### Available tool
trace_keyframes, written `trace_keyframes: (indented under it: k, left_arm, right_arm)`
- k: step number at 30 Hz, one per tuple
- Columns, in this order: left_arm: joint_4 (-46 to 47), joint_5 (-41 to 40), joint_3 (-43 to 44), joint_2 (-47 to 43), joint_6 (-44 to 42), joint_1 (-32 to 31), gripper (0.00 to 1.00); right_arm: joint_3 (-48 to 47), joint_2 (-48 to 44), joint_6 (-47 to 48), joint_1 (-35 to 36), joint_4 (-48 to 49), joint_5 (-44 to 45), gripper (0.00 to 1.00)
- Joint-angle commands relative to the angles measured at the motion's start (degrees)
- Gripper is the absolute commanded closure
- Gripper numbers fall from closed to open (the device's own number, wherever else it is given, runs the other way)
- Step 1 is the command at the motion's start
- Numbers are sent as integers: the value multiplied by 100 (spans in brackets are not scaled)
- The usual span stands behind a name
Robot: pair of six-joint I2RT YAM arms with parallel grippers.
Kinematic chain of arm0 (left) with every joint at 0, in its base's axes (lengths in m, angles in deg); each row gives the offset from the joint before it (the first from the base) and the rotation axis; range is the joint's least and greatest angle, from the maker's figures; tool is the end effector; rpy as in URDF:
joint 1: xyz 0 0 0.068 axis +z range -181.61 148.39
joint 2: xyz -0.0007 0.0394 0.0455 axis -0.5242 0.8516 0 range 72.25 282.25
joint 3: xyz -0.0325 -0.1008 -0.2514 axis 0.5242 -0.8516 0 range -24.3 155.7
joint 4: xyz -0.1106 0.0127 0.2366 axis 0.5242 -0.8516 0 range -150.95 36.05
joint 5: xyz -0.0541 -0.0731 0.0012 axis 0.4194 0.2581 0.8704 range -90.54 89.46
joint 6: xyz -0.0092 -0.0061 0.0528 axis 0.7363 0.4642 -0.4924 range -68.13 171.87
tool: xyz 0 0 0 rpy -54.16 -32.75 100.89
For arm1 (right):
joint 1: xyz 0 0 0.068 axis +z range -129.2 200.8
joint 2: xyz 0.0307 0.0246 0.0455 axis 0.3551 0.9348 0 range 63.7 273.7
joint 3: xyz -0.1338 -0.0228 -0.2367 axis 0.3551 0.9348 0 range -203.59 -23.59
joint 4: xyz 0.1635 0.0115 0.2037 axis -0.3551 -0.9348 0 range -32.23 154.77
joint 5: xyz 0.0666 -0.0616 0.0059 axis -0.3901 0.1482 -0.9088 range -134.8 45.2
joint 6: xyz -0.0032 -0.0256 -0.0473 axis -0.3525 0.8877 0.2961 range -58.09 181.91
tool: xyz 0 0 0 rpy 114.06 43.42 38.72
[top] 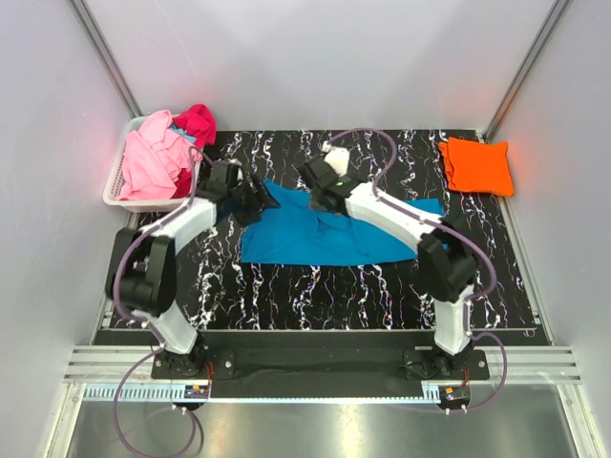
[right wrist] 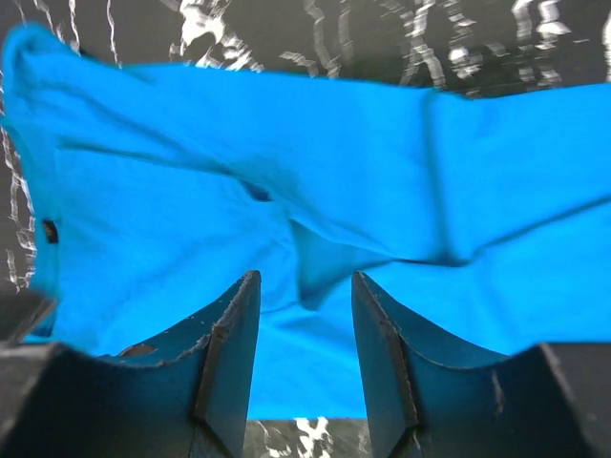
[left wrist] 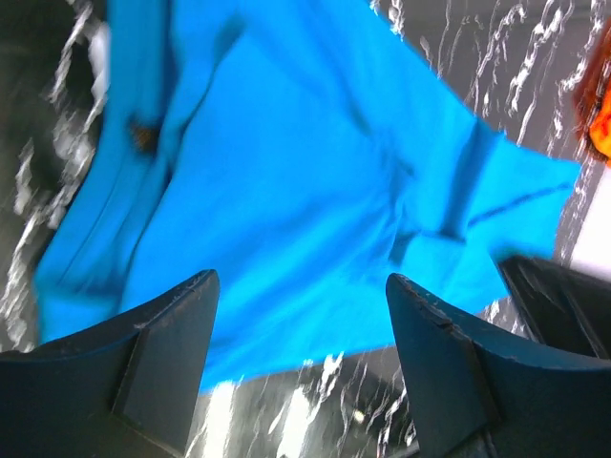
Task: Fold and stack the t-shirts
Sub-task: Fold the tshirt
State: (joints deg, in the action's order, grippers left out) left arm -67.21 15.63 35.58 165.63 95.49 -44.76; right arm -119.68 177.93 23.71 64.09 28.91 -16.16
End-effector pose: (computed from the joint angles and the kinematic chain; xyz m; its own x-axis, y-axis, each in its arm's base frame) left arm 0.3359 -0.0886 0.2129 -0.7924 -0.4953 -0.3561 -0.1967 0.7600 -0.6195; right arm 0.3332 0.2904 0.2498 -0.7082 0.0785 -0.7017 0.0524 0.9969 0.0586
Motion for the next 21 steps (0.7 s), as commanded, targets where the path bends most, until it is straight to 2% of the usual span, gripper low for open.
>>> trace_keyframes:
  k: [1,4,12,15,21]
  left_arm:
    - [-501,-297,743,679,77,-214,25]
    - [-809,-692,1367,1286,121,-355,26]
    - [-1318,-1359,2133,2236,235,-522,27]
    - [-1617,-1755,2309,2307,296,-540,27]
    - [-2153,-2485,2265,2324,358,-540,26]
  right_arm:
    - [554,-673,-56,-496,-9,-357,50]
    - [994,-823,57,-988,43,-928,51]
    - [1734,-947,58,-1726,307,-1651,53]
    - [2041,-886,23,-2033,465,-2089,54]
    - [2314,-701,66,-2474,711,-2336,55]
